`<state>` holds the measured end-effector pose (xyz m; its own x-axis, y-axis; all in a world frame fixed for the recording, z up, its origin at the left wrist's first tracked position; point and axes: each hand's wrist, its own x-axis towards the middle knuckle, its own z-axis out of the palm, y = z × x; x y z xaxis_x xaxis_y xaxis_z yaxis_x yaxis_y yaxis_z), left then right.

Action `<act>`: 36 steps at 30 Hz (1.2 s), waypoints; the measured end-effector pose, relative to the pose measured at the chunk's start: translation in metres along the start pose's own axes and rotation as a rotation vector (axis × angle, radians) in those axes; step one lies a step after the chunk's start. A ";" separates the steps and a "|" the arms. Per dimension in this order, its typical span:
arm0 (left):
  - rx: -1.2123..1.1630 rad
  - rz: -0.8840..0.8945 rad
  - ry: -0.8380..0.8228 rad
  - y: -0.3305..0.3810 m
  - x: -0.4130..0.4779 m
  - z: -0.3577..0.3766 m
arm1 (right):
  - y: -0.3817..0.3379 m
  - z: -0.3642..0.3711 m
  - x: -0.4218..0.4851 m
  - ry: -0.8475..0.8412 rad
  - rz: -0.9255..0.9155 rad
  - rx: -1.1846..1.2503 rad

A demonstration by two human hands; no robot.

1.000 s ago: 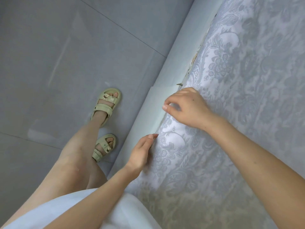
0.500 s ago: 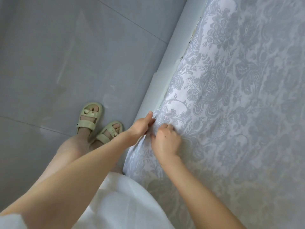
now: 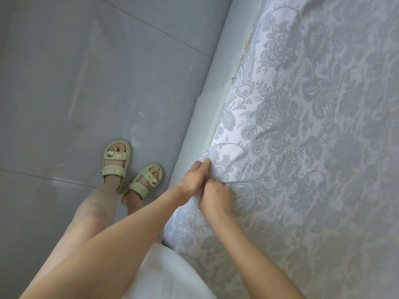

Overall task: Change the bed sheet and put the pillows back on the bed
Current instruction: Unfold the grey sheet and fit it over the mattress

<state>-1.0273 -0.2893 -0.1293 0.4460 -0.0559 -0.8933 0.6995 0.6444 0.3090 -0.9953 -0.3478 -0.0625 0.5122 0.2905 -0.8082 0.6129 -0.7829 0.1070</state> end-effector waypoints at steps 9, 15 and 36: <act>-0.126 -0.030 -0.054 0.005 0.027 -0.010 | 0.012 -0.081 0.068 0.464 -0.429 -0.024; -0.250 -0.052 -0.085 -0.024 0.036 -0.010 | -0.002 -0.119 0.132 -0.058 -0.628 -0.564; 0.066 -0.040 0.035 -0.075 0.018 -0.053 | -0.029 -0.091 0.164 -0.678 -0.214 -0.628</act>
<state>-1.1013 -0.2980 -0.1854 0.3982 -0.0534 -0.9158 0.7522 0.5904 0.2926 -0.8747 -0.2277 -0.1455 0.0136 -0.1428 -0.9897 0.9660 -0.2536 0.0499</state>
